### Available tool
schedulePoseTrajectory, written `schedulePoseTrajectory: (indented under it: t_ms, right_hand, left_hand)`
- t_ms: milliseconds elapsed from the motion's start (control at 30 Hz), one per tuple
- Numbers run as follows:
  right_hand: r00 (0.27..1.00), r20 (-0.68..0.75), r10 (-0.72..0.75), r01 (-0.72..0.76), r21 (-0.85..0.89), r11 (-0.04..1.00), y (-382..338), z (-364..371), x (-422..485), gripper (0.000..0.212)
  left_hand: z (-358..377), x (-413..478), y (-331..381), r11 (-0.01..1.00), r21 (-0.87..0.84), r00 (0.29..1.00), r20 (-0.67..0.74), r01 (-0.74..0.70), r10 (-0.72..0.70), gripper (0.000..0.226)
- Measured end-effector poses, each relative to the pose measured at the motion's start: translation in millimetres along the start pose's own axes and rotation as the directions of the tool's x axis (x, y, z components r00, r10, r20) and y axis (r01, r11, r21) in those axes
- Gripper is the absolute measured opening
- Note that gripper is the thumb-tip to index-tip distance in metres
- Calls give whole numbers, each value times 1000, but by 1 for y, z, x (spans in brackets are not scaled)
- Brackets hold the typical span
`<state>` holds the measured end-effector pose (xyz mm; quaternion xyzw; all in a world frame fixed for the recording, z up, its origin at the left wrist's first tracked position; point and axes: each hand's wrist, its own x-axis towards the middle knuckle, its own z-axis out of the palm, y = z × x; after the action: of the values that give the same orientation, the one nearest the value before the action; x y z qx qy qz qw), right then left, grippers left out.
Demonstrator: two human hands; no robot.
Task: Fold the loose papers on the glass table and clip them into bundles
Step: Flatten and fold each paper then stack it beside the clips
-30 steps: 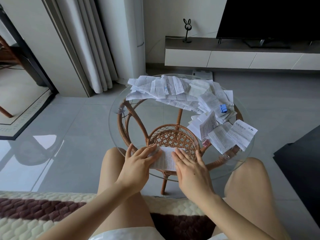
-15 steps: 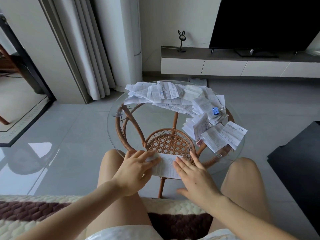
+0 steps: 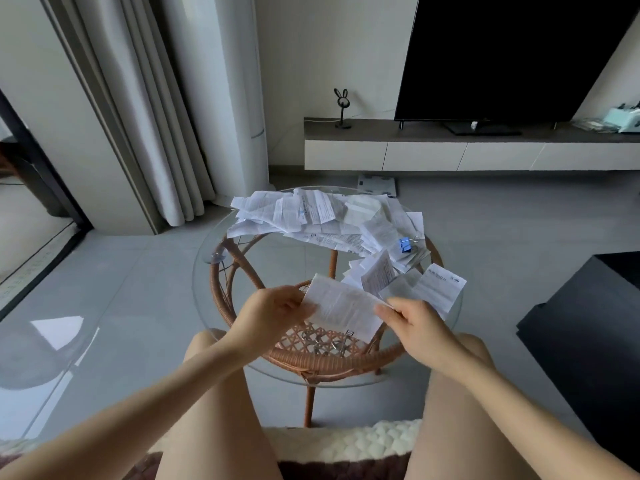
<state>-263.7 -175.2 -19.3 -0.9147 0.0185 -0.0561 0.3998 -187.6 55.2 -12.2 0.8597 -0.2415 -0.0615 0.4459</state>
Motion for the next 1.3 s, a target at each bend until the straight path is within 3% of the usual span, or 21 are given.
schedulePoseTrajectory:
  t_ms: [133,333,400,467,500,567,633,667,767,833,933,1100,1200,1300]
  right_hand:
    - [983,14,185,-181,281,942,1,-27,10,40]
    - [958,-36,284,-235,467,852,11,-67,44,31]
    - [926,-112,360,-245,546,801,21,-77,60,28]
    - [860,-278,427,-313,374,873,40,-87,85,30]
    - [837,-337,430,-394,172,903,48,-87,95,31]
    - [826,-371,423,-505,-154,849,63,-84,115,29]
    - [832,-333,443,-520,-193,832,76,-78,132,31]
    - [837,-319,445,-515,-184,837,79,-75,137,31]
    - [829,-297,474,-529,-143,836,86,-71,150,24]
    - [820,-284,497,-545,-124,829,90,-68,154,35]
    - [823,-245,512,-537,-47,842,99,-66,158,46]
    - [790,-237,565,-573,44,818,110,-73,159,39]
    - [729,-338,595,-649,-66,758,110,-87,153,29]
    - [716,-515,470,-634,-198,748,102,-102,152,17]
  left_hand:
    - [0,25,43,966,-252,998,29,65,-59,24]
    - [18,92,65,900,-383,976,14,208,-220,12]
    - [22,119,67,862,-448,964,-3,236,-266,10]
    - [27,155,66,811,-506,941,4,294,-338,10]
    - [31,168,64,770,-544,924,27,334,-381,9]
    - [41,197,59,659,-635,888,98,403,-449,9]
    - [53,223,55,586,-674,854,133,450,-502,12]
    - [58,231,52,594,-656,845,130,465,-519,12]
    - [72,252,43,745,-441,846,68,501,-529,5]
    - [78,262,35,817,-284,857,38,502,-514,4]
    - [86,272,24,865,-107,871,41,490,-489,8]
    - [98,273,15,920,102,921,56,378,-385,10]
    - [103,272,10,928,189,940,55,322,-337,12]
    - [107,272,9,929,217,950,25,300,-313,14]
